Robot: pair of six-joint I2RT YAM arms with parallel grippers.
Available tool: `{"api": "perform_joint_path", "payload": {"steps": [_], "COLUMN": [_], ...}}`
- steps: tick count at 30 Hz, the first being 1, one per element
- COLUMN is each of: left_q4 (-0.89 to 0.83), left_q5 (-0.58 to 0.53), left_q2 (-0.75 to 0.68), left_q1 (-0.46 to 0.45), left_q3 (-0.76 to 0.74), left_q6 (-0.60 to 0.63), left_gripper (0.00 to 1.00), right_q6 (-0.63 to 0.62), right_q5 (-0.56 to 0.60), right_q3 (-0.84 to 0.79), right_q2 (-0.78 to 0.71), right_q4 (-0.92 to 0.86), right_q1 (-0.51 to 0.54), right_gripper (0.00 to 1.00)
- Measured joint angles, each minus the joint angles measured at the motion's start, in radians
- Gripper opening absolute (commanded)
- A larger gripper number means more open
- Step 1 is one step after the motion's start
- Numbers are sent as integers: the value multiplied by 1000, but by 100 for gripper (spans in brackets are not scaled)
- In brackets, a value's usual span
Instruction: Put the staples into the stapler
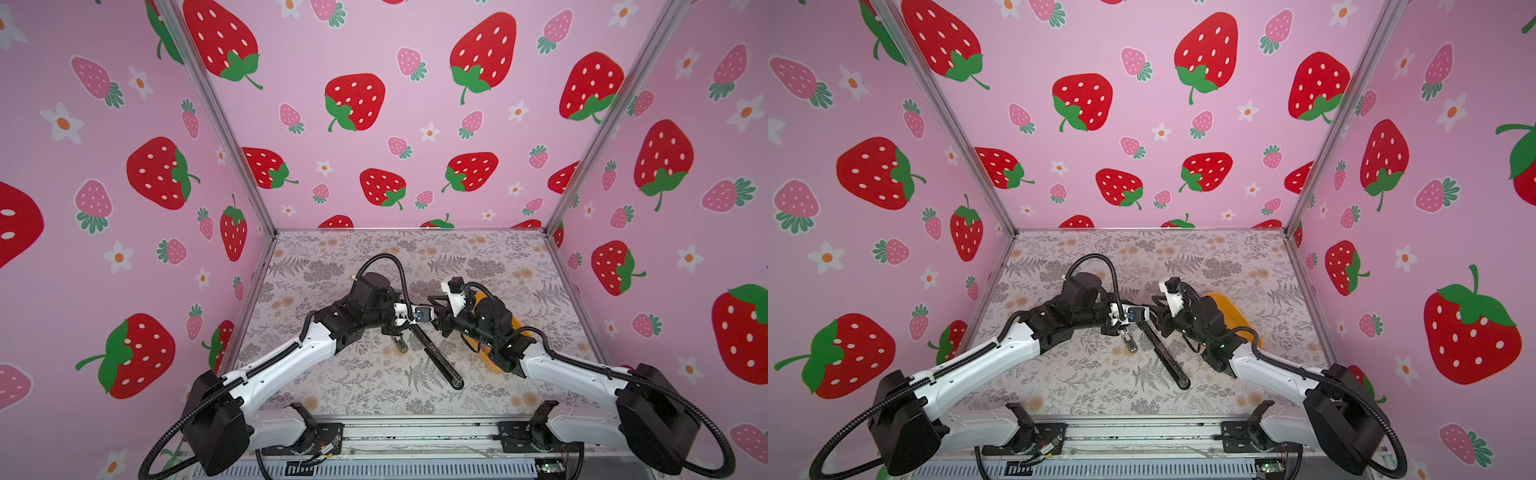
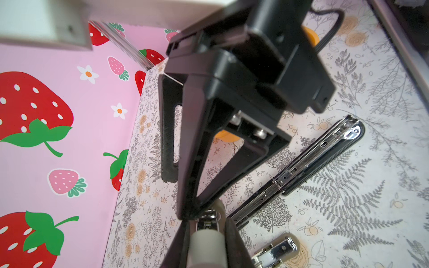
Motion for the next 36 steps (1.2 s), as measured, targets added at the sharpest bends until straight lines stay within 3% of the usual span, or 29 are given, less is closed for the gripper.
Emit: {"api": "perform_joint_path", "payload": {"steps": [7, 11, 19, 27, 32, 36], "left_q4": [5, 17, 61, 52, 38, 5], "left_q5": [50, 89, 140, 172, 239, 315], "left_q2": [-10, -23, -56, -28, -19, -18], "left_q1": [27, 29, 34, 58, 73, 76], "left_q3": [-2, -2, -2, 9, 23, 41], "left_q6": [-22, -27, -37, -62, -70, -53], "left_gripper": [0, 0, 0, 0, 0, 0], "right_q6": [0, -2, -4, -50, -171, -279], "right_q5": [2, 34, 71, 125, 45, -18], "right_q3": [11, 11, 11, -22, -201, -356], "right_q2": [16, 30, 64, -23, -160, -219], "right_q4": [18, -2, -58, -67, 131, 287], "right_q1": [4, 1, -4, -4, -1, 28], "right_gripper": [42, 34, 34, 53, 79, 76]}}
